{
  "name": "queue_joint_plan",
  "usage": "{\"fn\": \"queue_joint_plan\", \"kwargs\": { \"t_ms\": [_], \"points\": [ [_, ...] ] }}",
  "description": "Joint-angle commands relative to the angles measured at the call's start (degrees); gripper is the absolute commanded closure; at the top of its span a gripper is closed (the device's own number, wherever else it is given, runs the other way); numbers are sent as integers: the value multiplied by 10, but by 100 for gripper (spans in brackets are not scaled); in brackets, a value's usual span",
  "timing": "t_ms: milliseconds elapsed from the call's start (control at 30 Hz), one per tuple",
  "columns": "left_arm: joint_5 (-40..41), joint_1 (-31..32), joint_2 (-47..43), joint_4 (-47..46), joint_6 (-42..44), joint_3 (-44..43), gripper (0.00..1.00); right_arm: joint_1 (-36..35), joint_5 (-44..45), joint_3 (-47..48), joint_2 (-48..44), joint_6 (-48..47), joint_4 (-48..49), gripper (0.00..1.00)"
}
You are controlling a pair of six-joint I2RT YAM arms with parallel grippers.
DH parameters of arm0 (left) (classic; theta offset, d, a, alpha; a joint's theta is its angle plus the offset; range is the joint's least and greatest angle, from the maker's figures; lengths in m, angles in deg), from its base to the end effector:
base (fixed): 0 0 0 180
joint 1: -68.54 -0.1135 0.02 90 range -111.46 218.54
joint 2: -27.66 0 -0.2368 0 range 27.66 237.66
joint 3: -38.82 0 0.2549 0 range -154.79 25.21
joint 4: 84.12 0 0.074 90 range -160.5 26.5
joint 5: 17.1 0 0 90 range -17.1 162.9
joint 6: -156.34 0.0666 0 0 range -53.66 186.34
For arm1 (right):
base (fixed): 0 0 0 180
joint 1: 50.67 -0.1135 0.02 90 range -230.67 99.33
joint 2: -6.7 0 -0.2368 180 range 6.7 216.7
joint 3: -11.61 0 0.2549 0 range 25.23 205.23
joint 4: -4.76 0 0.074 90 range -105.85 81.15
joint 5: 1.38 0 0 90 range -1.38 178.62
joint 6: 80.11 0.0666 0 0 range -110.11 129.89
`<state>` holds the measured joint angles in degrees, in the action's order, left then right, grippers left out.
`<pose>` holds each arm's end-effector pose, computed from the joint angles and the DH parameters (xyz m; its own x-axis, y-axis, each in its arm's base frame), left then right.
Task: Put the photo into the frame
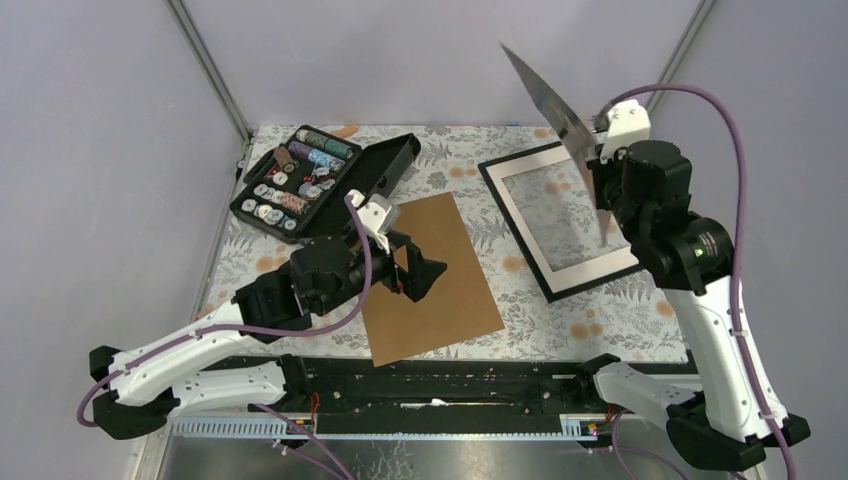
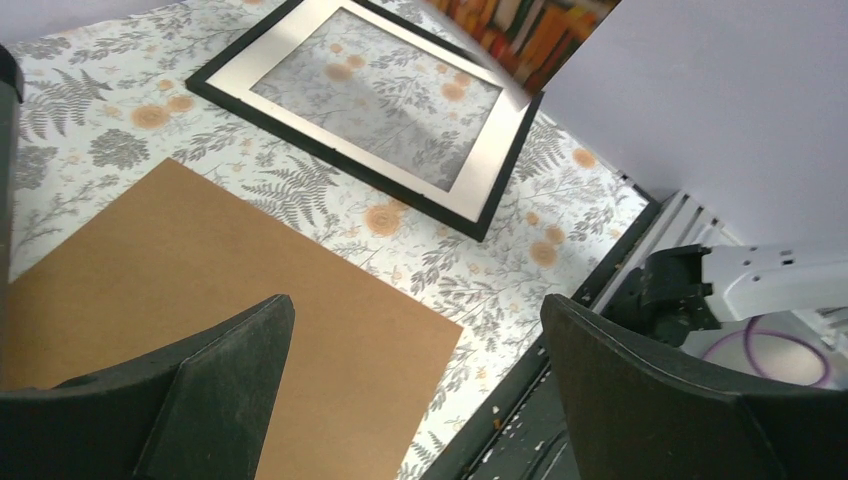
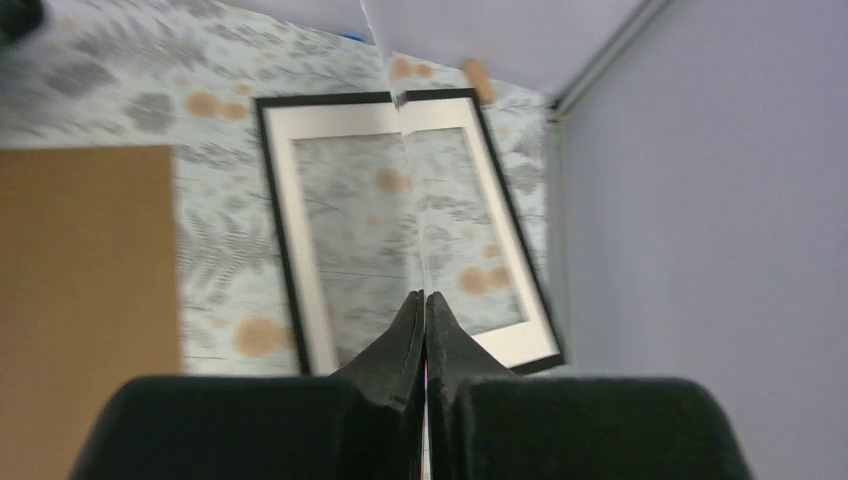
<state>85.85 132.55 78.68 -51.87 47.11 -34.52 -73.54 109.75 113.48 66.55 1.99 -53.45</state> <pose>0.1202 -0.2125 0.3704 -0.3280 -0.0597 -0.9428 0.7109 0.6416 -0.2879 0.2131 0.0638 0.4509 -0.2485 -0.2440 -0.9374 -0.0784 0.9697 -0.2316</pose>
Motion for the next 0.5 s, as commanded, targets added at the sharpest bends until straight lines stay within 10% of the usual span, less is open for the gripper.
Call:
{"fn": "queue_joint_plan", "kwargs": {
  "t_ms": [0,467],
  "points": [
    [28,-5,-31,-16,42,28,1,-1,71,3,59,-210,-54,100],
    [89,-7,-61,-43,51,74,1,-13,-42,-345,83,-173,161,100]
  ]
}}
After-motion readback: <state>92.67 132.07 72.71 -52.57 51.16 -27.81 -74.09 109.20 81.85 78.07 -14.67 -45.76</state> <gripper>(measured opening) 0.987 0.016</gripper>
